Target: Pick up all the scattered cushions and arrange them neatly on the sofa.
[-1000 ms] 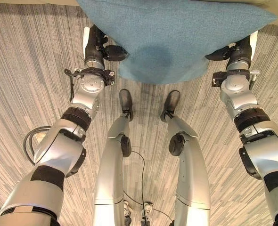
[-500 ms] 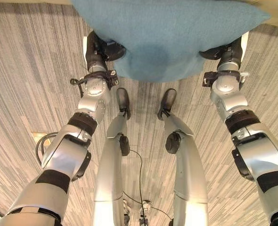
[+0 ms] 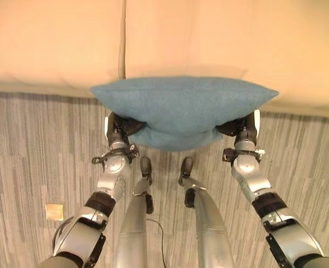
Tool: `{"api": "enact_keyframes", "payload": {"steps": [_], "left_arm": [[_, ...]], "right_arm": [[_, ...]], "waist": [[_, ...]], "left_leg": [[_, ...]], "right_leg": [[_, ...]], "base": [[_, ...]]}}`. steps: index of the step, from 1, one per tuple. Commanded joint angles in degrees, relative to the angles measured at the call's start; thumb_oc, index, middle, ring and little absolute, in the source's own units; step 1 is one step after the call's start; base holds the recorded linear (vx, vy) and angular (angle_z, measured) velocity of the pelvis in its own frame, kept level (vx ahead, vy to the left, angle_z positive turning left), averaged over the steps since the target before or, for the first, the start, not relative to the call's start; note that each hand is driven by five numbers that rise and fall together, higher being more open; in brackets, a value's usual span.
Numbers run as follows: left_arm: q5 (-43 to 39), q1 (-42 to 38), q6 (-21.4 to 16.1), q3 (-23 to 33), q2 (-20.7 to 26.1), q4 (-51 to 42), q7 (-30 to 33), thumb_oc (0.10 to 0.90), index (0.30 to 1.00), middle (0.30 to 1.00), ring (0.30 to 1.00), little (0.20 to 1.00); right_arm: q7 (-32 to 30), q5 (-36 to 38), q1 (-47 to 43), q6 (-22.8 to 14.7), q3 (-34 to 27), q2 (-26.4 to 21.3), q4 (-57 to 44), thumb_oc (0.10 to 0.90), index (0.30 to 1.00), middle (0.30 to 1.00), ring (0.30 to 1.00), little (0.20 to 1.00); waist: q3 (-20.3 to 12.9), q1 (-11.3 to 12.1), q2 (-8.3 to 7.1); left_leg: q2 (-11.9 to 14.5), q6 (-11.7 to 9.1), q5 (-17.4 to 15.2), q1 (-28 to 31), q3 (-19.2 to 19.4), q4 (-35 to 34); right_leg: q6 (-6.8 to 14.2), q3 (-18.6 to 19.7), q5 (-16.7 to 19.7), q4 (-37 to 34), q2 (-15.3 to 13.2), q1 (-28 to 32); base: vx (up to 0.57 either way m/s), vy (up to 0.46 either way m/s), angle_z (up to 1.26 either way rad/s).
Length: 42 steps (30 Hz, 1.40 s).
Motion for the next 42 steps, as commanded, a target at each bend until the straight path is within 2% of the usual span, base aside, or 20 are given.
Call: {"api": "enact_keyframes", "payload": {"steps": [1, 2, 5, 6, 13, 17, 19, 20, 22, 23, 25, 26, 31, 34, 35, 36, 38, 39, 40, 42], "left_arm": [[6.7, 0.7, -5.8, -5.0, -5.2, -8.4, -7.2, 0.400, 0.300, 0.300, 0.300, 0.300], [7.0, 4.3, -5.7, -4.7, -4.6, -9.7, -7.8, 0.400, 0.300, 0.300, 0.300, 0.300], [7.8, 8.3, -5.6, -3.5, -3.4, -11.6, -8.4, 0.400, 0.300, 0.300, 0.300, 0.300], [8.4, 12.4, -5.1, -2.5, -2.6, -13.4, -9.1, 0.400, 0.300, 0.300, 0.300, 0.300], [11.8, 21.7, -3.9, 0.5, -0.4, -18.0, -10.1, 0.400, 0.300, 0.300, 0.300, 0.300], [11.5, 23.2, -3.7, 0.5, -1.2, -18.1, -10.6, 0.400, 0.300, 0.300, 0.300, 0.300], [11.0, 23.5, -3.6, 0.1, -1.4, -18.4, -11.3, 0.400, 0.300, 0.300, 0.300, 0.300], [11.0, 24.5, -3.4, -0.3, -1.6, -18.9, -11.6, 0.400, 0.300, 0.300, 0.300, 0.300], [11.1, 25.0, -3.3, -0.4, -1.8, -19.5, -11.9, 0.400, 0.300, 0.300, 0.300, 0.300], [11.0, 25.4, -3.3, -0.6, -2.0, -20.4, -12.2, 0.400, 0.300, 0.300, 0.300, 0.300], [10.9, 25.8, -3.2, -0.3, -2.0, -20.8, -12.4, 0.400, 0.300, 0.300, 0.300, 0.300], [11.0, 26.8, -3.1, 0.0, -1.7, -22.0, -12.9, 0.400, 0.300, 0.300, 0.300, 0.300], [11.9, 27.4, -2.7, 1.1, -0.6, -23.3, -12.9, 0.400, 0.300, 0.300, 0.300, 0.300], [13.8, 28.9, -2.6, 3.1, 1.6, -25.8, -14.3, 0.400, 0.300, 0.300, 0.300, 0.300], [14.3, 29.3, -2.5, 3.9, 2.3, -26.6, -14.3, 0.400, 0.300, 0.300, 0.300, 0.300], [14.3, 29.3, -2.5, 3.9, 2.3, -26.7, -14.3, 0.400, 0.300, 0.300, 0.300, 0.300], [14.5, 29.5, -2.8, 4.2, 2.5, -27.2, -14.2, 0.400, 0.300, 0.300, 0.300, 0.300], [14.3, 29.4, -2.8, 4.3, 2.2, -27.3, -14.2, 0.400, 0.300, 0.300, 0.300, 0.300], [14.3, 29.4, -2.8, 4.3, 2.3, -27.3, -14.2, 0.400, 0.300, 0.300, 0.300, 0.300], [13.8, 28.5, -2.5, 3.3, 2.0, -27.1, -14.1, 0.400, 0.300, 0.300, 0.300, 0.300]], "right_arm": [[6.1, -5.1, 1.8, -6.0, 2.5, 4.9, -8.7, 0.400, 0.300, 0.300, 0.300, 0.300], [7.5, -5.9, 5.6, -5.9, 2.2, 4.8, -10.1, 0.400, 0.300, 0.300, 0.300, 0.300], [9.1, -7.0, 9.2, -5.7, 1.9, 3.8, -12.2, 0.400, 0.300, 0.300, 0.300, 0.300], [10.5, -8.4, 12.7, -5.2, 1.0, 2.7, -14.1, 0.400, 0.300, 0.300, 0.300, 0.300], [12.8, -11.1, 20.7, -4.4, -2.0, 0.4, -19.5, 0.400, 0.300, 0.300, 0.300, 0.300], [12.9, -11.5, 22.1, -4.1, -2.8, 0.0, -20.3, 0.400, 0.300, 0.300, 0.300, 0.300], [13.4, -11.2, 22.0, -3.9, -2.4, -0.2, -21.3, 0.400, 0.300, 0.300, 0.300, 0.300], [14.2, -10.8, 22.3, -4.1, -2.2, -0.6, -22.8, 0.400, 0.300, 0.300, 0.300, 0.300], [14.4, -10.4, 22.5, -4.2, -2.4, -0.7, -23.4, 0.400, 0.300, 0.300, 0.300, 0.300], [14.6, -10.5, 22.1, -4.2, -2.3, -1.1, -23.7, 0.400, 0.300, 0.300, 0.300, 0.300], [14.6, -10.5, 22.4, -4.0, -2.7, -1.3, -23.8, 0.400, 0.300, 0.300, 0.300, 0.300], [15.0, -10.7, 23.0, -3.8, -3.5, -1.4, -24.8, 0.400, 0.300, 0.300, 0.300, 0.300], [15.8, -10.1, 22.5, -3.8, -4.1, -0.6, -24.7, 0.400, 0.300, 0.300, 0.300, 0.300], [16.9, -9.8, 21.6, -3.7, -4.0, 0.5, -24.1, 0.400, 0.300, 0.300, 0.300, 0.300], [17.3, -9.8, 21.4, -3.7, -4.2, 1.1, -24.1, 0.400, 0.300, 0.300, 0.300, 0.300], [17.3, -9.8, 21.4, -3.8, -4.1, 1.1, -24.0, 0.400, 0.300, 0.300, 0.300, 0.300], [17.8, -10.0, 21.6, -3.9, -4.6, 1.4, -24.1, 0.400, 0.300, 0.300, 0.300, 0.300], [17.9, -10.4, 22.1, -3.9, -5.1, 1.3, -24.3, 0.400, 0.300, 0.300, 0.300, 0.300], [17.9, -10.4, 22.0, -4.0, -5.1, 1.3, -24.3, 0.400, 0.300, 0.300, 0.300, 0.300], [17.8, -10.6, 22.6, -3.9, -5.8, 1.0, -24.4, 0.400, 0.300, 0.300, 0.300, 0.300]], "waist": [[-8.1, 0.9, 0.28], [-8.5, 1.2, 0.13], [-8.9, 1.7, 0.13], [-9.9, 2.1, 0.23], [-13.2, 2.8, -0.10], [-12.6, 2.9, -0.81], [-13.0, 2.4, -1.42], [-13.4, 2.0, -2.04], [-13.5, 1.6, -2.25], [-14.2, 0.6, -1.99], [-14.6, 0.3, -1.88], [-15.4, -0.2, -1.21], [-15.1, 0.7, -1.58], [-14.9, 2.1, -1.97], [-14.1, 2.1, -2.29], [-14.1, 2.0, -2.35], [-13.8, 1.1, -2.96], [-14.0, 0.6, -2.97], [-14.1, 0.5, -3.03], [-14.1, -0.3, -3.01]], "left_leg": [[1.1, -3.5, -2.7, 6.8, -4.0, -4.7], [1.3, -3.4, -0.7, 11.0, -3.9, -6.8], [1.6, -3.8, -0.3, 16.7, -3.9, -9.1], [1.9, -4.1, 0.1, 21.0, -3.7, -11.2], [2.8, -6.0, 0.7, 29.6, -2.5, -13.2], [2.9, -6.1, -0.3, 28.1, -0.6, -8.9], [3.7, -4.6, -3.4, 28.8, 2.7, -5.2], [3.9, -3.9, -7.0, 30.3, 4.0, -1.6], [4.5, -3.7, -8.8, 31.2, 5.4, 0.2], [6.8, -4.3, -12.2, 33.7, 9.6, 2.1], [7.6, -4.4, -12.9, 34.8, 11.6, 1.9], [7.3, -4.4, -13.1, 37.5, 14.1, -1.1], [3.9, -3.4, -12.4, 38.3, 11.8, -6.8], [1.9, -1.6, -12.0, 39.3, 10.6, -9.9], [1.2, -0.8, -11.9, 39.8, 8.9, -10.7], [1.2, -0.8, -12.0, 39.8, 8.9, -10.8], [-0.2, 0.3, -10.4, 39.2, 7.2, -11.5], [-1.1, 0.8, -9.9, 39.0, 4.4, -12.4], [-1.2, 0.8, -9.7, 38.8, 4.4, -12.4], [-2.8, 1.1, -8.8, 38.5, -0.9, -13.0]], "right_leg": [[7.0, 0.0, -2.2, -8.2, 1.0, 9.7], [6.5, -1.3, -0.4, -11.3, 1.1, 14.7], [6.6, -2.1, -0.3, -13.9, 1.8, 21.0], [6.5, -2.8, -0.7, -16.1, 2.5, 25.9], [6.2, -5.1, -1.3, -23.9, 4.8, 39.2], [6.0, -6.8, -0.7, -25.4, 3.8, 41.2], [6.1, -8.0, 0.4, -25.8, 2.6, 41.0], [6.2, -8.8, 1.2, -26.2, 1.5, 41.6], [6.4, -9.6, 1.6, -26.4, 1.0, 42.0], [7.1, -10.8, 1.5, -26.8, 0.6, 42.7], [7.3, -11.6, 1.8, -27.1, 0.3, 42.8], [8.2, -14.0, 2.6, -27.3, -0.3, 43.1], [10.0, -14.2, 4.6, -26.2, -2.0, 42.2], [10.4, -13.2, 3.7, -23.4, -2.7, 41.3], [10.4, -10.0, 2.6, -20.0, -2.4, 39.7], [10.4, -10.0, 2.4, -19.7, -2.5, 39.6], [10.2, -3.0, 2.5, -18.4, -0.6, 37.0], [10.4, 4.7, 1.7, -18.4, 2.2, 36.1], [10.4, 4.7, 1.9, -18.5, 2.1, 36.0], [9.8, 12.7, 1.8, -18.4, 6.1, 34.4]], "base": [[0.04, -0.064, 0.11], [0.07, -0.095, 0.13], [0.09, -0.071, 0.10], [0.14, -0.056, 0.09], [0.07, -0.056, 0.20], [-0.07, -0.015, 0.30], [-0.12, 0.045, 0.63], [-0.05, 0.061, 0.46], [-0.04, 0.091, 0.40], [-0.04, 0.149, 0.55], [-0.01, 0.155, 0.78], [-0.02, 0.207, 0.83], [-0.05, 0.213, 0.47], [-0.02, 0.179, 0.38], [-0.01, 0.106, 0.32], [-0.09, 0.136, 0.49], [-0.04, 0.100, 0.82], [0.05, 0.090, 1.02], [0.06, 0.052, 1.16], [0.13, 0.007, 1.14]]}}
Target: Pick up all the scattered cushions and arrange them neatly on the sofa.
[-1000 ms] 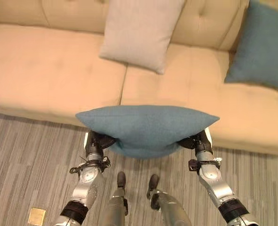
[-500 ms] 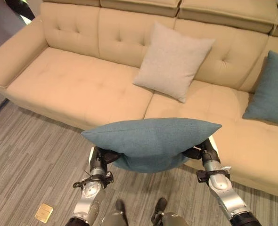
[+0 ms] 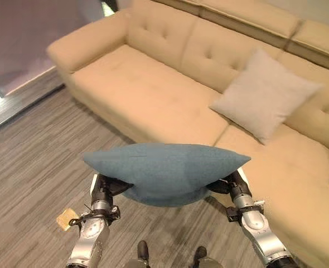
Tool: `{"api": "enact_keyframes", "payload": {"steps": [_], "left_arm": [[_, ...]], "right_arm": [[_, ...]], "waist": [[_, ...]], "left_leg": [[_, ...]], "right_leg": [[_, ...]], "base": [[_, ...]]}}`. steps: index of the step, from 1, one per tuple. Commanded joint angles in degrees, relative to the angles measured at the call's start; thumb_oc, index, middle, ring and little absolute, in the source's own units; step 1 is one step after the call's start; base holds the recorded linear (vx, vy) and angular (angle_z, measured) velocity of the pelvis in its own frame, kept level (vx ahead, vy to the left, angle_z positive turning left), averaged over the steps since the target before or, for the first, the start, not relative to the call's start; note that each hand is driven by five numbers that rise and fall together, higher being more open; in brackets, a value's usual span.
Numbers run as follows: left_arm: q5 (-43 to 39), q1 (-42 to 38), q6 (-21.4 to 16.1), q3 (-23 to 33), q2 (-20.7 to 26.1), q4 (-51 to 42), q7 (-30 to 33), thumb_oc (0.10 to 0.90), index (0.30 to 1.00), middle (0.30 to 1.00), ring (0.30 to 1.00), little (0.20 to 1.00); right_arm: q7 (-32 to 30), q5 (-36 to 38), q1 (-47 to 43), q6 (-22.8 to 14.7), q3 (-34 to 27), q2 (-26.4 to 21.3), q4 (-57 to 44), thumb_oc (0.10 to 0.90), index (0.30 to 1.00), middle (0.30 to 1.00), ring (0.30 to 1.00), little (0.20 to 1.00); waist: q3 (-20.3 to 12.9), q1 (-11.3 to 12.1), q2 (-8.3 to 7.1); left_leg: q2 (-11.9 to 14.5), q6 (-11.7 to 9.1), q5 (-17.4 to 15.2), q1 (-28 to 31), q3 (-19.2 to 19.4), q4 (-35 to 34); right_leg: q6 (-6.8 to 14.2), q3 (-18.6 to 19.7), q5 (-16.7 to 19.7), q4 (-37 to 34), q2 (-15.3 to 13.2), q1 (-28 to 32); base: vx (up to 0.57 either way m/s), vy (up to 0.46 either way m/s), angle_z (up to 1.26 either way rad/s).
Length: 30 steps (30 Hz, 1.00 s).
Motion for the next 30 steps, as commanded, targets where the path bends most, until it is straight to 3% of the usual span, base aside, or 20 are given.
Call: {"api": "enact_keyframes", "payload": {"steps": [1, 3, 9, 11, 12, 13, 15, 16, 18, 19, 20, 22, 23, 27, 28, 30], "left_arm": [[1.6, -3.8, -5.8, -4.2, -0.8, -10.5, -4.2, 0.400, 0.300, 0.300, 0.300, 0.300], [1.6, -4.9, -5.5, -4.8, -0.4, -10.1, -4.3, 0.400, 0.300, 0.300, 0.300, 0.300], [1.1, -5.4, -5.3, -4.8, -1.2, -10.3, -4.3, 0.400, 0.300, 0.300, 0.300, 0.300], [0.8, -5.1, -5.3, -4.9, -1.6, -10.5, -4.7, 0.400, 0.300, 0.300, 0.300, 0.300], [0.6, -4.8, -5.1, -4.7, -2.0, -10.7, -5.1, 0.400, 0.300, 0.300, 0.300, 0.300], [0.3, -4.9, -5.1, -4.8, -2.1, -11.0, -5.1, 0.400, 0.300, 0.300, 0.300, 0.300], [0.2, -4.9, -4.9, -4.9, -1.9, -11.0, -5.2, 0.400, 0.300, 0.300, 0.300, 0.300], [0.3, -4.7, -4.4, -5.0, -1.7, -10.7, -5.8, 0.400, 0.300, 0.300, 0.300, 0.300], [0.5, -4.3, -4.0, -5.0, -1.5, -10.7, -6.1, 0.400, 0.300, 0.300, 0.300, 0.300], [1.3, -3.3, -3.3, -4.7, -1.0, -11.0, -6.1, 0.400, 0.300, 0.300, 0.300, 0.300], [1.3, -3.3, -3.3, -4.7, -1.0, -11.0, -6.1, 0.400, 0.300, 0.300, 0.300, 0.300], [1.7, -2.5, -3.0, -4.1, -0.6, -12.2, -5.8, 0.400, 0.300, 0.300, 0.300, 0.300], [1.7, -1.9, -3.1, -4.1, -0.7, -12.1, -6.1, 0.400, 0.300, 0.300, 0.300, 0.300], [1.9, -1.0, -2.9, -4.0, -0.1, -12.6, -5.8, 0.400, 0.300, 0.300, 0.300, 0.300], [1.5, -1.7, -2.8, -3.7, 0.4, -12.3, -5.2, 0.400, 0.300, 0.300, 0.300, 0.300], [1.4, -2.1, -2.8, -3.7, 0.7, -12.1, -4.9, 0.400, 0.300, 0.300, 0.300, 0.300]], "right_arm": [[0.0, -0.9, -6.1, -7.7, -1.6, 1.6, -7.7, 0.400, 0.300, 0.300, 0.300, 0.300], [0.1, -0.4, -5.7, -7.6, -2.0, 1.6, -8.0, 0.400, 0.300, 0.300, 0.300, 0.300], [-0.3, -0.7, -5.2, -7.8, -3.0, 1.1, -8.3, 0.400, 0.300, 0.300, 0.300, 0.300], [-0.2, -0.8, -4.8, -7.7, -3.4, 0.3, -8.7, 0.400, 0.300, 0.300, 0.300, 0.300], [0.1, -0.5, -4.5, -7.5, -3.6, -0.2, -9.1, 0.400, 0.300, 0.300, 0.300, 0.300], [0.2, 0.8, -4.4, -7.6, -4.0, -0.4, -9.0, 0.400, 0.300, 0.300, 0.300, 0.300], [0.1, 1.3, -4.0, -7.4, -4.3, -0.2, -8.9, 0.400, 0.300, 0.300, 0.300, 0.300], [0.2, 1.7, -3.3, -7.0, -4.6, 0.1, -8.7, 0.400, 0.300, 0.300, 0.300, 0.300], [0.3, 1.6, -2.9, -6.8, -4.9, 0.1, -8.8, 0.400, 0.300, 0.300, 0.300, 0.300], [0.4, 1.8, -2.4, -6.8, -5.0, 0.6, -9.2, 0.400, 0.300, 0.300, 0.300, 0.300], [0.4, 1.8, -2.4, -6.8, -5.0, 0.6, -9.2, 0.400, 0.300, 0.300, 0.300, 0.300], [-0.1, 2.2, -2.5, -6.9, -4.9, 1.5, -9.6, 0.400, 0.300, 0.300, 0.300, 0.300], [0.0, 1.7, -2.4, -6.9, -4.6, 2.0, -9.5, 0.400, 0.300, 0.300, 0.300, 0.300], [0.2, 1.7, -3.0, -6.8, -3.4, 3.0, -9.0, 0.400, 0.300, 0.300, 0.300, 0.300], [0.5, 1.7, -4.0, -6.7, -2.3, 4.0, -8.3, 0.400, 0.300, 0.300, 0.300, 0.300], [0.5, 1.6, -4.7, -6.5, -2.0, 4.2, -8.2, 0.400, 0.300, 0.300, 0.300, 0.300]], "waist": [[-3.7, -1.9, -2.12], [-3.5, -1.8, -2.40], [-4.4, -2.2, -2.50], [-4.7, -2.7, -2.78], [-4.5, -3.4, -3.21], [-3.5, -3.7, -4.01], [-3.4, -3.8, -4.13], [-3.6, -3.9, -4.51], [-4.1, -3.8, -4.62], [-4.5, -3.3, -4.31], [-4.6, -3.3, -4.43], [-4.4, -1.7, -4.52], [-5.3, -1.5, -4.14], [-6.1, -0.9, -4.71], [-5.8, -0.4, -5.39], [-5.7, -0.2, -5.40]], "left_leg": [[-4.9, -0.3, -7.0, 1.0, -1.2, 1.6], [-5.7, -0.5, -6.4, 1.0, -3.7, 1.1], [-6.4, -2.1, -6.4, 1.3, -5.5, 0.6], [-6.3, -2.7, -7.8, 1.1, -4.6, 3.1], [-5.7, -3.6, -9.2, -0.5, -2.8, 8.5], [-4.1, -4.8, -8.6, -4.7, 0.4, 16.3], [-2.9, -4.7, -8.7, -6.5, 2.2, 18.6], [-1.1, -4.0, -8.7, -8.2, 4.9, 17.5], [-0.7, -3.7, -7.9, -8.9, 5.8, 15.7], [-0.4, -3.7, -4.7, -10.3, 6.2, 11.2], [-0.6, -3.7, -4.4, -10.0, 6.3, 10.7], [-0.2, -4.7, -0.1, -14.1, 5.8, 6.5], [0.2, -4.3, 0.6, -11.9, 5.5, 3.7], [-0.7, -3.4, 0.3, -10.2, 4.9, 3.6], [-1.1, -2.5, -1.0, -8.3, 5.9, 3.6], [-0.9, -2.0, -1.4, -7.6, 6.3, 3.4]], "right_leg": [[-1.5, 3.7, 6.6, -9.6, 9.4, -3.1], [-1.5, 3.4, 7.2, -10.1, 9.3, -3.5], [-2.6, 1.2, 7.4, -13.2, 8.4, -0.2], [-2.8, 0.5, 7.5, -14.1, 8.0, 1.0], [-3.3, -0.5, 7.3, -14.8, 7.5, 2.7], [-3.8, -1.8, 7.1, -15.3, 6.6, 4.2], [-4.1, -2.7, 6.7, -15.7, 6.3, 4.9], [-4.1, -3.9, 5.9, -16.4, 6.0, 6.3], [-4.0, -4.2, 5.7, -17.0, 6.1, 6.9], [-3.9, -4.0, 5.0, -17.5, 6.9, 7.9], [-3.9, -4.0, 4.9, -17.5, 6.8, 7.9], [-4.1, -2.5, 3.1, -18.0, 8.0, 10.2], [-3.8, -2.0, 2.2, -17.6, 8.5, 11.3], [-3.5, -0.5, 0.7, -14.6, 7.6, 11.6], [-2.2, -0.3, 0.4, -9.6, 6.5, 10.6], [-1.4, -0.2, 1.5, -6.2, 6.0, 9.0]], "base": [[0.15, -0.035, 1.42], [0.09, -0.059, 1.43], [0.09, -0.068, 0.73], [0.17, -0.084, 0.38], [0.16, -0.129, 0.66], [0.11, -0.109, 0.65], [0.07, -0.055, 0.47], [0.17, -0.043, 0.78], [0.19, -0.003, 0.77], [0.17, 0.022, 0.44], [0.25, 0.049, 0.38], [0.35, 0.123, 0.19], [0.36, 0.152, -0.08], [0.29, 0.184, -0.35], [0.13, 0.123, -0.44], [0.13, 0.136, -0.17]]}}
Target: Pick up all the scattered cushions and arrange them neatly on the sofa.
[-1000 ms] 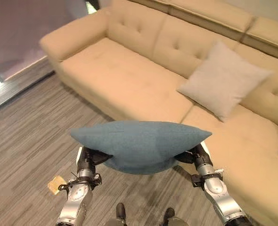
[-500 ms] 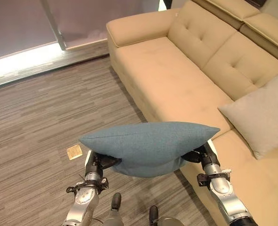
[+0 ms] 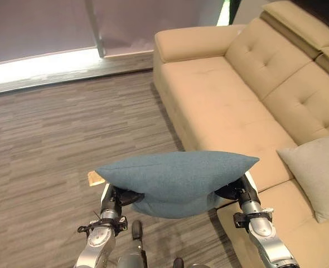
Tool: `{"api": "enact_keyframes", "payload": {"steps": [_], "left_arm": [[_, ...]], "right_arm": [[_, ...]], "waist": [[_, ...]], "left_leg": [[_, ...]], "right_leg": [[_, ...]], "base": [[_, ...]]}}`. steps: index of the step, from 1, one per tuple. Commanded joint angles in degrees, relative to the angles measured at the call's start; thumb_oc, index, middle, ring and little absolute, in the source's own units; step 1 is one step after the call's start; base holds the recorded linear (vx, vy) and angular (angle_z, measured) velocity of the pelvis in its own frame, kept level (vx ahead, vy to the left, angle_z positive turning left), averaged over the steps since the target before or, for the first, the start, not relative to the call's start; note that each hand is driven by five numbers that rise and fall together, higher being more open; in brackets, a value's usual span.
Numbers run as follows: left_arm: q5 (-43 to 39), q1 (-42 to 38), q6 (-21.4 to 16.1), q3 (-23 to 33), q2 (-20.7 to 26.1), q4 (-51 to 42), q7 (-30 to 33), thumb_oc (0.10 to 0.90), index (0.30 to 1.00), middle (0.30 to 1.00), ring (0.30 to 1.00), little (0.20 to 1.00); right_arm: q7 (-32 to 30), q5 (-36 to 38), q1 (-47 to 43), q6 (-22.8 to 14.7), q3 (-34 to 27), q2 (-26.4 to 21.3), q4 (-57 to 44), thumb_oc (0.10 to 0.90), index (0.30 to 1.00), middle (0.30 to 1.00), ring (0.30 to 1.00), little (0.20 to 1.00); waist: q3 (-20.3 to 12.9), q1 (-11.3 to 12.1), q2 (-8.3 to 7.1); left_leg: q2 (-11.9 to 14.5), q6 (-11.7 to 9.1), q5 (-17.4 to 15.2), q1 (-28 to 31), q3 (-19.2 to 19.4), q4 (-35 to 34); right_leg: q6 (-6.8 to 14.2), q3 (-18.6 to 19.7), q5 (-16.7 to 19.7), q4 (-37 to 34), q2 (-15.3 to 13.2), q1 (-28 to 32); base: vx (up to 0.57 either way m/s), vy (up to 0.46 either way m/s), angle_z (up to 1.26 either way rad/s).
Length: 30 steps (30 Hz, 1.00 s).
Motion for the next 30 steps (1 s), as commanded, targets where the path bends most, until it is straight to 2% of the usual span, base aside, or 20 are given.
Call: {"api": "enact_keyframes", "payload": {"steps": [1, 2, 3, 4, 6, 8, 11, 14, 15, 18, 20, 21, 22, 23, 24, 25, 26, 27, 29, 30], "left_arm": [[1.0, -6.4, -5.6, -1.3, 0.5, -11.7, -2.9, 0.400, 0.300, 0.300, 0.300, 0.300], [1.0, -6.4, -5.6, -1.3, 0.5, -11.7, -2.9, 0.400, 0.300, 0.300, 0.300, 0.300], [1.5, -7.6, -5.5, -1.9, 1.2, -11.4, -2.5, 0.400, 0.300, 0.300, 0.300, 0.300], [2.0, -8.0, -5.6, -2.2, 1.2, -11.5, -2.1, 0.400, 0.300, 0.300, 0.300, 0.300], [2.8, -8.1, -5.5, -2.5, 1.0, -11.8, -2.2, 0.400, 0.300, 0.300, 0.300, 0.300], [3.4, -7.9, -5.6, -2.2, 0.5, -12.2, -2.5, 0.400, 0.300, 0.300, 0.300, 0.300], [3.6, -8.9, -5.6, -2.1, -0.2, -11.3, -2.6, 0.400, 0.300, 0.300, 0.300, 0.300], [3.4, -9.5, -5.7, -2.9, -0.6, -11.2, -3.5, 0.400, 0.300, 0.300, 0.300, 0.300], [3.8, -9.2, -5.7, -3.5, -1.2, -11.3, -4.3, 0.400, 0.300, 0.300, 0.300, 0.300], [4.0, -8.7, -5.6, -3.9, -1.4, -11.6, -4.8, 0.400, 0.300, 0.300, 0.300, 0.300], [3.9, -7.9, -5.2, -4.2, -1.5, -11.5, -5.1, 0.400, 0.300, 0.300, 0.300, 0.300], [3.9, -7.9, -5.1, -4.2, -1.5, -11.6, -5.1, 0.400, 0.300, 0.300, 0.300, 0.300], [3.7, -7.5, -4.7, -4.2, -1.3, -12.3, -5.6, 0.400, 0.300, 0.300, 0.300, 0.300], [3.6, -7.6, -4.8, -4.1, -1.3, -12.3, -5.4, 0.400, 0.300, 0.300, 0.300, 0.300], [3.6, -7.6, -4.8, -4.1, -1.3, -12.3, -5.4, 0.400, 0.300, 0.300, 0.300, 0.300], [3.0, -7.6, -4.6, -4.0, -1.3, -12.3, -5.4, 0.400, 0.300, 0.300, 0.300, 0.300], [2.9, -7.4, -4.3, -3.9, -1.2, -12.5, -5.7, 0.400, 0.300, 0.300, 0.300, 0.300], [2.9, -7.5, -4.3, -3.9, -1.2, -12.5, -5.7, 0.400, 0.300, 0.300, 0.300, 0.300], [3.2, -7.1, -4.1, -3.6, -0.8, -12.6, -6.2, 0.400, 0.300, 0.300, 0.300, 0.300], [3.4, -6.9, -4.0, -3.5, -0.6, -13.0, -6.1, 0.400, 0.300, 0.300, 0.300, 0.300]], "right_arm": [[0.8, 1.0, -8.6, -7.7, 1.8, 2.0, -8.1, 0.400, 0.300, 0.300, 0.300, 0.300], [0.8, 1.0, -8.6, -7.7, 1.8, 2.0, -8.1, 0.400, 0.300, 0.300, 0.300, 0.300], [0.8, 1.1, -9.8, -7.6, 2.3, 2.1, -7.8, 0.400, 0.300, 0.300, 0.300, 0.300], [0.8, 1.1, -9.9, -7.6, 2.5, 2.3, -7.6, 0.400, 0.300, 0.300, 0.300, 0.300], [1.1, 1.1, -9.8, -7.5, 2.6, 2.1, -7.7, 0.400, 0.300, 0.300, 0.300, 0.300], [2.0, 1.0, -10.0, -7.5, 3.2, 0.9, -8.2, 0.400, 0.300, 0.300, 0.300, 0.300], [2.5, 1.4, -9.8, -7.4, 3.1, 0.5, -7.6, 0.400, 0.300, 0.300, 0.300, 0.300], [2.3, 1.4, -8.3, -7.3, 2.2, 0.1, -7.7, 0.400, 0.300, 0.300, 0.300, 0.300], [2.3, 0.7, -6.8, -7.6, 1.3, -0.7, -7.7, 0.400, 0.300, 0.300, 0.300, 0.300], [2.1, 0.3, -6.0, -7.8, 0.8, -1.7, -7.5, 0.400, 0.300, 0.300, 0.300, 0.300], [2.1, 0.1, -4.2, -7.8, -0.3, -2.6, -7.3, 0.400, 0.300, 0.300, 0.300, 0.300], [2.1, 0.1, -4.2, -7.8, -0.3, -2.6, -7.3, 0.400, 0.300, 0.300, 0.300, 0.300], [1.9, 0.2, -4.3, -7.5, -0.6, -3.4, -7.5, 0.400, 0.300, 0.300, 0.300, 0.300], [1.8, 0.4, -4.3, -7.6, -0.8, -3.4, -7.3, 0.400, 0.300, 0.300, 0.300, 0.300], [1.8, 0.4, -4.3, -7.7, -0.8, -3.4, -7.3, 0.400, 0.300, 0.300, 0.300, 0.300], [1.7, 1.4, -3.8, -7.2, -1.3, -3.3, -6.9, 0.400, 0.300, 0.300, 0.300, 0.300], [1.6, 1.5, -3.6, -7.1, -1.4, -3.3, -6.8, 0.400, 0.300, 0.300, 0.300, 0.300], [1.6, 1.5, -3.6, -7.1, -1.5, -3.2, -6.8, 0.400, 0.300, 0.300, 0.300, 0.300], [1.7, 1.4, -3.5, -6.9, -1.8, -3.1, -6.5, 0.400, 0.300, 0.300, 0.300, 0.300], [1.7, 1.2, -3.4, -7.0, -2.0, -3.2, -6.8, 0.400, 0.300, 0.300, 0.300, 0.300]], "waist": [[-3.3, 0.7, -0.43], [-3.3, 0.7, -0.43], [-2.3, 0.3, -0.01], [-1.9, 0.1, 0.39], [-1.3, -0.4, 0.71], [-0.6, -1.9, 0.99], [-0.3, -3.4, 0.72], [-0.3, -3.9, 0.30], [-1.1, -4.6, 0.02], [-2.2, -5.3, 0.31], [-3.6, -6.3, 0.38], [-3.6, -6.5, 0.49], [-2.8, -5.8, -0.58], [-2.6, -5.8, -0.87], [-2.6, -5.9, -0.78], [-2.3, -5.5, -1.58], [-1.9, -4.9, -1.54], [-2.1, -4.9, -1.72], [-2.1, -4.4, -1.93], [-1.8, -4.1, -1.75]], "left_leg": [[1.0, -3.1, -7.6, 3.3, 1.7, 0.4], [1.0, -3.1, -7.6, 3.3, 1.7, 0.4], [1.2, -2.1, -8.6, 4.7, 2.1, 0.5], [1.3, -1.8, -9.2, 5.4, 2.3, 0.6], [0.8, -1.2, -10.5, 7.4, 2.2, 0.6], [-0.8, -1.0, -13.2, 10.8, 0.8, -0.3], [-2.6, -1.4, -15.4, 14.2, -0.8, -1.0], [-3.6, -1.3, -17.1, 15.2, -2.4, 0.2], [-4.2, -1.5, -19.2, 16.6, -3.2, 2.0], [-3.6, -2.4, -21.6, 17.7, -3.4, 4.4], [-0.2, -6.2, -17.5, 16.3, -2.6, 14.4], [0.0, -6.4, -17.8, 15.9, -2.8, 15.0], [0.9, -7.0, -14.0, 10.9, -3.3, 26.2], [1.4, -7.0, -13.2, 9.1, -2.9, 30.1], [1.5, -7.0, -13.3, 8.8, -3.0, 30.5], [3.3, -5.8, -13.4, 5.6, -0.6, 32.1], [3.6, -5.2, -15.2, 3.4, 0.1, 31.9], [3.4, -5.2, -14.9, 3.3, 0.2, 31.6], [3.4, -4.6, -16.1, 0.7, 1.2, 26.4], [3.7, -4.6, -15.3, -0.6, 1.6, 21.9]], "right_leg": [[4.4, 2.2, 10.0, 2.2, 0.5, -3.0], [4.4, 2.2, 10.0, 2.2, 0.5, -3.0], [5.5, 1.8, 12.5, 9.5, -0.3, -6.2], [5.6, 1.5, 12.9, 12.2, -0.3, -7.6], [4.9, 1.7, 13.0, 13.7, 0.4, -10.1], [3.4, 0.5, 12.3, 3.3, 1.8, -15.0], [4.3, -0.3, 16.2, -7.1, 2.5, -18.0], [4.4, 1.6, 16.9, -8.2, 2.7, -16.8], [3.3, 3.5, 17.3, -6.9, 3.6, -15.9], [2.4, 2.7, 16.8, -6.9, 3.7, -14.1], [0.3, 2.3, 15.6, -7.5, 5.1, -10.6], [0.2, 2.1, 15.7, -7.5, 5.3, -10.6], [-1.4, 2.0, 15.2, -8.6, 5.3, -8.2], [-1.8, 1.8, 15.0, -9.0, 5.4, -7.5], [-1.8, 1.7, 15.0, -9.0, 5.5, -7.6], [-2.5, 1.1, 13.7, -9.6, 4.9, -5.9], [-2.4, 1.3, 12.9, -9.7, 4.9, -4.7], [-2.4, 1.3, 13.0, -9.8, 4.7, -4.9], [-1.9, 1.8, 11.9, -10.4, 4.4, -3.4], [-1.7, 2.1, 11.1, -10.7, 4.6, -2.1]], "base": [[0.09, 0.103, -0.09], [0.10, 0.160, -0.14], [0.10, 0.158, -0.17], [0.17, 0.210, -0.12], [0.26, 0.148, 0.04], [0.48, 0.104, -0.02], [0.35, 0.011, -0.10], [0.34, -0.029, 0.34], [0.25, -0.035, 0.70], [0.38, -0.095, 0.64], [0.43, -0.202, 0.24], [0.25, -0.219, 0.29], [0.20, -0.194, 0.39], [0.19, -0.190, 0.45], [0.20, -0.157, 0.14], [0.22, -0.117, 0.07], [0.22, -0.117, 0.08], [0.15, -0.032, 0.22], [0.21, 0.004, -0.07], [0.39, 0.098, -0.16]]}}
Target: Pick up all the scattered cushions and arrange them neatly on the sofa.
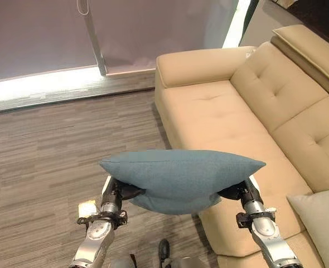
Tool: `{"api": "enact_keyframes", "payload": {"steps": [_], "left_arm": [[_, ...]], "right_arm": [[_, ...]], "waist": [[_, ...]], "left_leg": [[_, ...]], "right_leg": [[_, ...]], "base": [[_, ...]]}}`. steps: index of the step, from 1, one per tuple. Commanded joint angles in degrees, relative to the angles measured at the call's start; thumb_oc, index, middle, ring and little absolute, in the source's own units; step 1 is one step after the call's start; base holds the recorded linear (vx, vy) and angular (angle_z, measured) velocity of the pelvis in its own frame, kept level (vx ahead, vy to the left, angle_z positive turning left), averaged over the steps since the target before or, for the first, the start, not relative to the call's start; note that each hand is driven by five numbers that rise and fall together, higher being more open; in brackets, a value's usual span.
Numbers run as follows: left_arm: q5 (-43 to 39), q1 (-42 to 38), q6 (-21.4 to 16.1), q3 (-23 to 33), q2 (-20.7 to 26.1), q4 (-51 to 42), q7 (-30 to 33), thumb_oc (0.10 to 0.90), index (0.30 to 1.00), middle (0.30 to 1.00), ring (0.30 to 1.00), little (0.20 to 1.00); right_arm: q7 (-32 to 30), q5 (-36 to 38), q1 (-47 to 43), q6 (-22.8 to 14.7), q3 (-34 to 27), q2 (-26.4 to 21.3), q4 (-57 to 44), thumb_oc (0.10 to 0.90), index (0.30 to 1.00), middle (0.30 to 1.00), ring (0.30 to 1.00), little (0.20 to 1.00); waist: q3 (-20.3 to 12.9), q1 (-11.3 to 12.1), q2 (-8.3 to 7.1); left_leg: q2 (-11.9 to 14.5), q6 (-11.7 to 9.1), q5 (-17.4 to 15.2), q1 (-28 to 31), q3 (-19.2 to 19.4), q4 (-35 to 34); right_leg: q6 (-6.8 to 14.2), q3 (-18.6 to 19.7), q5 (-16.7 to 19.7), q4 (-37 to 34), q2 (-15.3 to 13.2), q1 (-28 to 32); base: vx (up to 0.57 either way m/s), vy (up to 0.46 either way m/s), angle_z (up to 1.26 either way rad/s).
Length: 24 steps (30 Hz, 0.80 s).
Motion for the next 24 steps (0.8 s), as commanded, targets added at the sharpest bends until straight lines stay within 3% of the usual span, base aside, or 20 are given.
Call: {"api": "enact_keyframes", "payload": {"steps": [1, 2, 3, 4, 6, 10, 11, 12, 13, 14, 15, 16, 19, 20, 22, 23, 24], "left_arm": [[1.5, -3.8, -5.8, -2.0, -1.0, -10.3, -4.7, 0.400, 0.300, 0.300, 0.300, 0.300], [1.5, -3.8, -5.8, -2.0, -1.0, -10.3, -4.7, 0.400, 0.300, 0.300, 0.300, 0.300], [1.3, -3.5, -6.1, -1.3, -1.1, -11.1, -4.3, 0.400, 0.300, 0.300, 0.300, 0.300], [1.1, -3.4, -6.3, -1.2, -1.2, -11.5, -4.3, 0.400, 0.300, 0.300, 0.300, 0.300], [1.4, -2.3, -6.3, -0.8, -1.1, -11.6, -4.8, 0.400, 0.300, 0.300, 0.300, 0.300], [1.1, -1.5, -6.2, -0.5, -0.5, -12.4, -4.7, 0.400, 0.300, 0.300, 0.300, 0.300], [1.2, -1.5, -6.2, -0.5, 0.0, -12.5, -4.5, 0.400, 0.300, 0.300, 0.300, 0.300], [1.2, -1.5, -6.2, -0.5, 0.0, -12.5, -4.5, 0.400, 0.300, 0.300, 0.300, 0.300], [1.3, -1.6, -6.1, -0.6, 0.6, -12.6, -4.1, 0.400, 0.300, 0.300, 0.300, 0.300], [1.3, -1.6, -6.1, -0.6, 0.6, -12.6, -4.1, 0.400, 0.300, 0.300, 0.300, 0.300], [1.4, -2.0, -6.1, -0.5, 1.2, -12.8, -3.7, 0.400, 0.300, 0.300, 0.300, 0.300], [1.5, -2.3, -6.1, -0.6, 1.4, -12.8, -3.5, 0.400, 0.300, 0.300, 0.300, 0.300], [1.6, -2.8, -6.2, -0.2, 1.1, -12.4, -2.6, 0.400, 0.300, 0.300, 0.300, 0.300], [1.4, -3.6, -6.6, -0.5, 0.3, -11.9, -2.5, 0.400, 0.300, 0.300, 0.300, 0.300], [1.3, -3.9, -6.7, -0.4, 0.2, -11.6, -2.8, 0.400, 0.300, 0.300, 0.300, 0.300], [1.3, -3.9, -6.7, -0.4, 0.1, -11.6, -2.8, 0.400, 0.300, 0.300, 0.300, 0.300], [1.3, -4.3, -6.7, -0.3, 0.2, -11.5, -2.8, 0.400, 0.300, 0.300, 0.300, 0.300]], "right_arm": [[0.2, 1.0, -3.6, -7.2, 0.3, 0.4, -7.0, 0.400, 0.300, 0.300, 0.300, 0.300], [0.2, 1.0, -3.6, -7.2, 0.3, 0.4, -7.0, 0.400, 0.300, 0.300, 0.300, 0.300], [0.0, 1.2, -4.2, -7.3, 0.5, 0.8, -6.8, 0.400, 0.300, 0.300, 0.300, 0.300], [0.0, 1.3, -4.2, -7.3, 0.4, 0.9, -6.9, 0.400, 0.300, 0.300, 0.300, 0.300], [0.9, 1.2, -3.7, -7.4, 0.5, 1.2, -7.4, 0.400, 0.300, 0.300, 0.300, 0.300], [1.2, 0.6, -3.7, -7.4, 1.3, 2.0, -8.2, 0.400, 0.300, 0.300, 0.300, 0.300], [1.4, 0.1, -4.1, -7.3, 1.7, 2.6, -8.2, 0.400, 0.300, 0.300, 0.300, 0.300], [1.4, 0.1, -4.1, -7.3, 1.7, 2.6, -8.2, 0.400, 0.300, 0.300, 0.300, 0.300], [1.4, -0.2, -4.9, -7.1, 2.1, 3.2, -8.4, 0.400, 0.300, 0.300, 0.300, 0.300], [1.4, -0.2, -4.9, -7.1, 2.1, 3.2, -8.4, 0.400, 0.300, 0.300, 0.300, 0.300], [1.8, 0.4, -5.8, -7.0, 2.4, 3.8, -8.5, 0.400, 0.300, 0.300, 0.300, 0.300], [2.0, 0.7, -6.0, -7.0, 2.5, 4.1, -8.8, 0.400, 0.300, 0.300, 0.300, 0.300], [2.0, 0.9, -6.0, -7.1, 2.6, 4.8, -9.3, 0.400, 0.300, 0.300, 0.300, 0.300], [2.2, 0.8, -6.0, -7.0, 2.5, 4.5, -9.1, 0.400, 0.300, 0.300, 0.300, 0.300], [2.6, 1.3, -6.4, -6.9, 2.7, 4.2, -8.7, 0.400, 0.300, 0.300, 0.300, 0.300], [2.6, 1.3, -6.4, -6.9, 2.7, 4.1, -8.7, 0.400, 0.300, 0.300, 0.300, 0.300], [2.9, 2.0, -6.9, -6.8, 2.8, 4.0, -8.3, 0.400, 0.300, 0.300, 0.300, 0.300]], "waist": [[-3.7, 1.1, 0.46], [-3.8, 1.0, 0.37], [-3.4, 2.4, 1.27], [-3.5, 2.6, 1.52], [-4.7, 2.9, 2.09], [-5.5, 3.6, 1.25], [-5.5, 3.6, 0.94], [-5.6, 3.7, 1.06], [-5.2, 3.4, 0.99], [-5.3, 3.5, 1.13], [-4.5, 2.9, 1.46], [-4.2, 2.7, 2.12], [-3.7, 2.2, 3.15], [-3.3, 1.0, 3.55], [-3.6, 0.1, 3.62], [-3.4, 0.0, 3.67], [-3.5, -0.6, 2.90]], "left_leg": [[-1.5, -0.4, 5.0, 0.9, 1.7, -16.8], [-1.6, -0.4, 5.6, 1.1, 1.7, -17.5], [-2.4, -1.2, 9.5, -0.9, 0.0, -24.3], [-2.4, -1.5, 10.2, -1.5, 0.0, -24.9], [-2.2, -1.0, 10.8, 1.3, -0.3, -28.2], [-3.3, 0.3, 9.4, 3.0, -0.1, -25.5], [-4.0, 1.8, 7.4, 5.0, 0.9, -25.0], [-3.8, 1.7, 7.6, 4.8, 0.9, -25.1], [-5.0, 3.6, 5.4, 7.2, 1.4, -24.6], [-4.8, 3.6, 5.5, 7.0, 1.4, -24.7], [-5.4, 5.0, 3.5, 9.5, 1.7, -24.3], [-5.1, 5.6, 2.9, 10.0, 1.6, -24.0], [-5.0, 6.4, 1.2, 11.7, 1.7, -23.8], [-5.9, 6.5, -0.2, 14.2, 0.6, -24.2], [-6.4, 6.3, -1.3, 15.7, 0.4, -24.8], [-6.4, 6.3, -1.5, 15.9, 0.2, -24.8], [-7.7, 5.8, -3.1, 18.1, 0.2, -25.4]], "right_leg": [[6.7, 3.4, -3.6, -1.2, -1.2, 3.8], [6.7, 3.4, -3.5, -1.2, -1.3, 3.7], [6.6, 4.9, -5.0, -1.3, -0.4, 6.1], [6.6, 5.4, -5.5, -1.2, -0.1, 7.1], [6.8, 6.3, -7.2, -0.1, 0.2, 8.2], [8.1, 7.5, -7.6, 5.1, -1.3, 8.1], [9.9, 7.5, -5.4, 12.2, -2.6, 6.4], [9.9, 7.6, -5.2, 12.1, -2.5, 6.2], [12.3, 7.5, 0.2, 21.1, -4.0, 2.9], [12.3, 7.6, 0.4, 21.0, -3.9, 2.7], [13.6, 7.6, 4.8, 28.1, -4.9, -0.2], [13.5, 7.4, 6.4, 30.6, -5.1, -1.7], [13.1, 6.6, 6.0, 34.6, -5.9, -5.5], [11.7, 5.5, 2.9, 32.5, -5.4, -9.0], [11.2, 3.9, 0.0, 25.5, -4.9, -10.9], [11.1, 3.7, -0.2, 25.5, -4.9, -10.7], [11.3, 0.6, 0.0, 14.4, -6.1, -13.3]], "base": [[0.30, 0.089, -0.08], [0.43, 0.151, -0.35], [0.34, 0.108, -0.33], [0.48, 0.164, -0.54], [0.38, 0.159, -0.66], [0.29, 0.158, -0.58], [0.17, 0.115, -0.38], [0.35, 0.254, -0.31], [0.16, 0.136, -0.23], [0.33, 0.256, -0.26], [0.24, 0.175, -0.21], [0.24, 0.176, -0.09], [0.23, 0.140, 0.05], [0.38, 0.176, -0.06], [0.32, 0.095, -0.03], [0.38, 0.024, 0.03], [0.28, 0.010, 0.01]]}}
